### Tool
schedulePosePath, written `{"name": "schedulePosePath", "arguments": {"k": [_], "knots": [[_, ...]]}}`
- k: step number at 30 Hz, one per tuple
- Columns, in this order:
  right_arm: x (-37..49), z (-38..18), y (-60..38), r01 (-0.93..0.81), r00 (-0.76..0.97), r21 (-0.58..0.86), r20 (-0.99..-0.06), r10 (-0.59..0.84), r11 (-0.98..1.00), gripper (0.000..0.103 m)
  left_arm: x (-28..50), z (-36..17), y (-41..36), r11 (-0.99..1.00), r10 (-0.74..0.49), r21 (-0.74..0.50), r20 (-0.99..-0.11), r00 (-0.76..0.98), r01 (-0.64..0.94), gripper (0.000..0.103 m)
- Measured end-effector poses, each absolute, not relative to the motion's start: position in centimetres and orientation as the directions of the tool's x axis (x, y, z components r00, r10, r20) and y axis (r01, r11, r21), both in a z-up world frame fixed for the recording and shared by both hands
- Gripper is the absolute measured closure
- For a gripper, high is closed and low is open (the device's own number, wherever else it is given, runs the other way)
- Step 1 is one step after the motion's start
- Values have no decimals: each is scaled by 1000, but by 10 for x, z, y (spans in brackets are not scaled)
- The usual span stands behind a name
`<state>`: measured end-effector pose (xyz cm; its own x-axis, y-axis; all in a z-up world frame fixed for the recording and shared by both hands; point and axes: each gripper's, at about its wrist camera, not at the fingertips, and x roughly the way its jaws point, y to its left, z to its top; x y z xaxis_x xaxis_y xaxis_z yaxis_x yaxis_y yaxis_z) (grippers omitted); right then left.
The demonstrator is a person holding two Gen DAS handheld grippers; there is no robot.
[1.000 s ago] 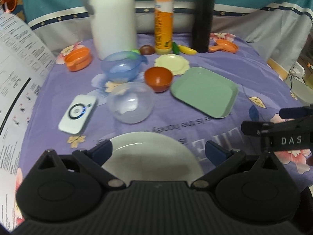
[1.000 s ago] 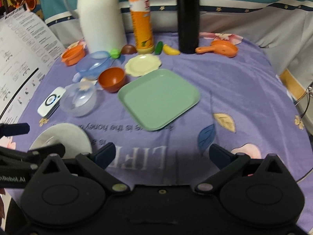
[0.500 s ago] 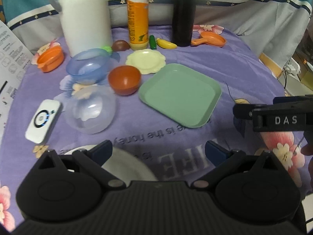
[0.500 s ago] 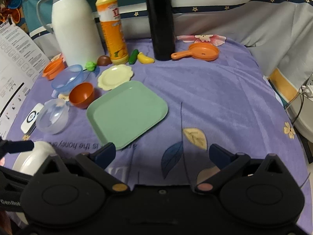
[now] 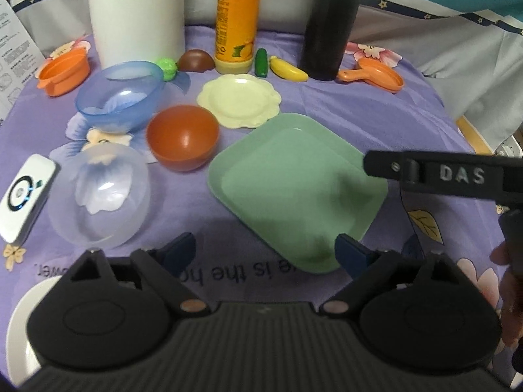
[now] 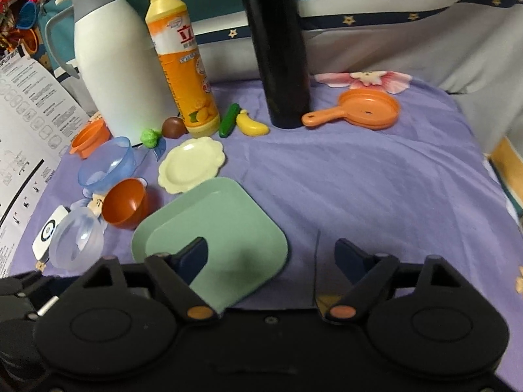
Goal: Organize plates and bowls
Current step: 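Move both grippers to the green square plate and grip its edge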
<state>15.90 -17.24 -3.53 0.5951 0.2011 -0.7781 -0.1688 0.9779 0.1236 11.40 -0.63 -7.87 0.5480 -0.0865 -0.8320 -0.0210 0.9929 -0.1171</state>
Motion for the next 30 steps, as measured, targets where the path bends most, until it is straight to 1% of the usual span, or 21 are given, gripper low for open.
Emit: {"name": "schedulePosePath", "arguments": {"k": [6, 10, 11, 12, 14, 16, 18, 19, 22, 25, 28, 30], "knots": [[189, -48, -165, -223, 573, 131, -784, 239, 966, 38, 125, -91, -8, 991, -95, -133, -841, 533, -34, 25], [204, -58, -159, -258, 547, 136, -796, 261, 957, 50, 129, -92, -6, 990, -92, -135, -832, 547, -38, 28], [208, -61, -157, -268, 539, 138, -799, 267, 954, 52, 131, -92, -6, 990, -95, -139, -830, 549, -38, 31], [210, -63, -156, -277, 533, 144, -800, 276, 950, 58, 132, -92, -6, 989, -98, -141, -829, 551, -36, 35], [215, -66, -154, -296, 517, 170, -799, 307, 940, 62, 134, -91, -7, 990, -100, -140, -826, 555, -31, 43], [219, -69, -154, -305, 511, 175, -799, 316, 936, 67, 134, -91, -6, 990, -96, -139, -824, 559, -36, 46], [223, -72, -155, -303, 507, 179, -802, 317, 936, 70, 134, -91, -5, 990, -96, -139, -820, 565, -33, 55], [225, -74, -157, -298, 504, 181, -804, 316, 937, 70, 134, -91, -4, 989, -99, -142, -818, 567, -31, 56], [228, -76, -160, -302, 506, 191, -798, 327, 934, 70, 134, -91, -3, 988, -108, -149, -816, 568, -27, 55], [228, -77, -158, -325, 511, 177, -794, 330, 929, 70, 134, -92, -7, 991, -104, -137, -815, 571, -14, 49], [223, -77, -155, -329, 526, 149, -791, 312, 933, 70, 131, -93, -11, 994, -86, -110, -812, 578, -6, 50], [216, -75, -151, -322, 533, 117, -798, 282, 939, 70, 131, -92, -11, 996, -63, -84, -814, 577, -9, 62]]}}
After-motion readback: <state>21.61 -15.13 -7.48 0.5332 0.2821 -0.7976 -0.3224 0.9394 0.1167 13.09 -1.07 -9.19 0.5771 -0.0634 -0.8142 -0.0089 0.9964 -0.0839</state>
